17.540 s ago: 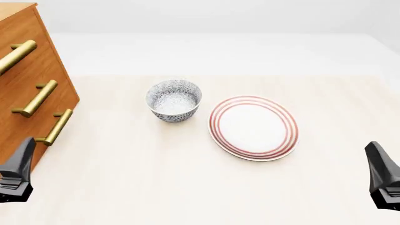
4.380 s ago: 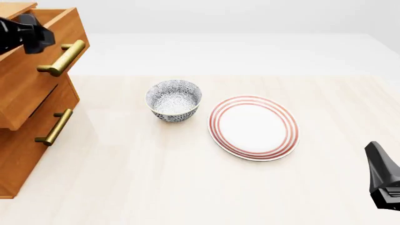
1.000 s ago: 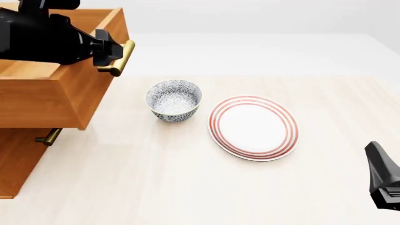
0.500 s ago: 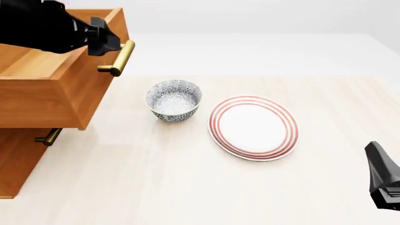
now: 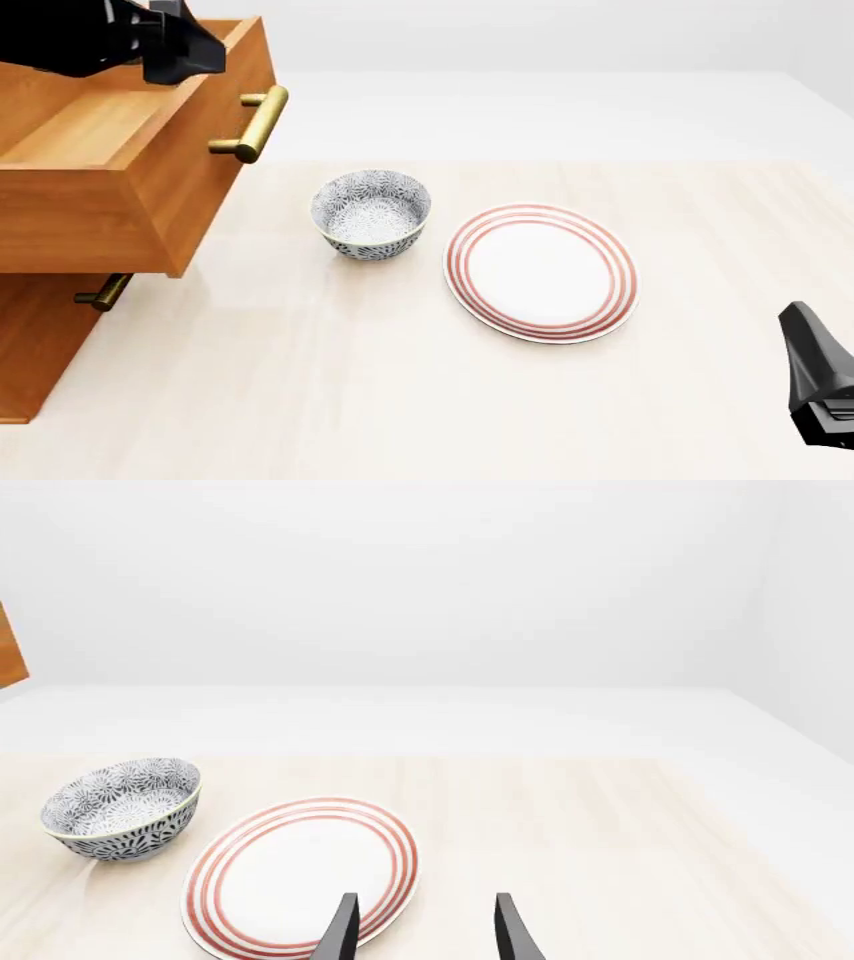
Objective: Open the top drawer of the cabinet.
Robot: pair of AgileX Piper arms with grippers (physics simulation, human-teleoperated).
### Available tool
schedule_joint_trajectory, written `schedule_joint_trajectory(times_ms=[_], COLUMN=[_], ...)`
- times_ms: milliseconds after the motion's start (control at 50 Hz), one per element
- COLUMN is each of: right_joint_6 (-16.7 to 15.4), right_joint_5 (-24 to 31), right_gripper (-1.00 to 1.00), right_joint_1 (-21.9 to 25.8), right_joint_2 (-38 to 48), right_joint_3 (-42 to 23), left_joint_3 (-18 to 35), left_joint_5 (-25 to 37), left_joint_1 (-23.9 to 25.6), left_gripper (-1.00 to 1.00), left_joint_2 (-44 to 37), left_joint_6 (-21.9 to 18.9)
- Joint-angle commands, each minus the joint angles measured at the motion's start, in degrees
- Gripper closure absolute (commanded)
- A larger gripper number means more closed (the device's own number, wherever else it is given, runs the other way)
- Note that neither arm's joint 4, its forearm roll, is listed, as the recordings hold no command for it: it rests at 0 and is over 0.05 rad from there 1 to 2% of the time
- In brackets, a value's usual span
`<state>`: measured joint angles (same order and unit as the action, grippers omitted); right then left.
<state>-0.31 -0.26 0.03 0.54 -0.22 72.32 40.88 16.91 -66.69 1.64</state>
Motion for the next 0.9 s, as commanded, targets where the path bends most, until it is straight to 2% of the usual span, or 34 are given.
schedule_joint_trajectory(times_ms=[20, 380, 680, 900], right_joint_6=[0.11, 0.11, 0.11, 0.12], right_joint_5=[0.05, 0.05, 0.05, 0.05], right_gripper=[-1.00, -1.00, -1.00, -1.00], right_joint_1=[-0.01, -0.01, -0.01, -0.01], right_joint_2=[-0.07, -0.07, -0.08, -0.08], right_joint_3=[0.03, 0.03, 0.03, 0.03], left_joint_3=[1.44, 1.85, -1.92, -3.26], left_joint_5=[1.68, 2.69, 0.52, -0.27], left_joint_1=[-0.49, -0.65, -4.14, -4.43], left_gripper=[-1.00, -1.00, -1.00, -1.00], left_joint_2=[1.49, 4.99, 12.46, 15.17], left_joint_6=[-1.05, -2.39, -2.91, -3.00])
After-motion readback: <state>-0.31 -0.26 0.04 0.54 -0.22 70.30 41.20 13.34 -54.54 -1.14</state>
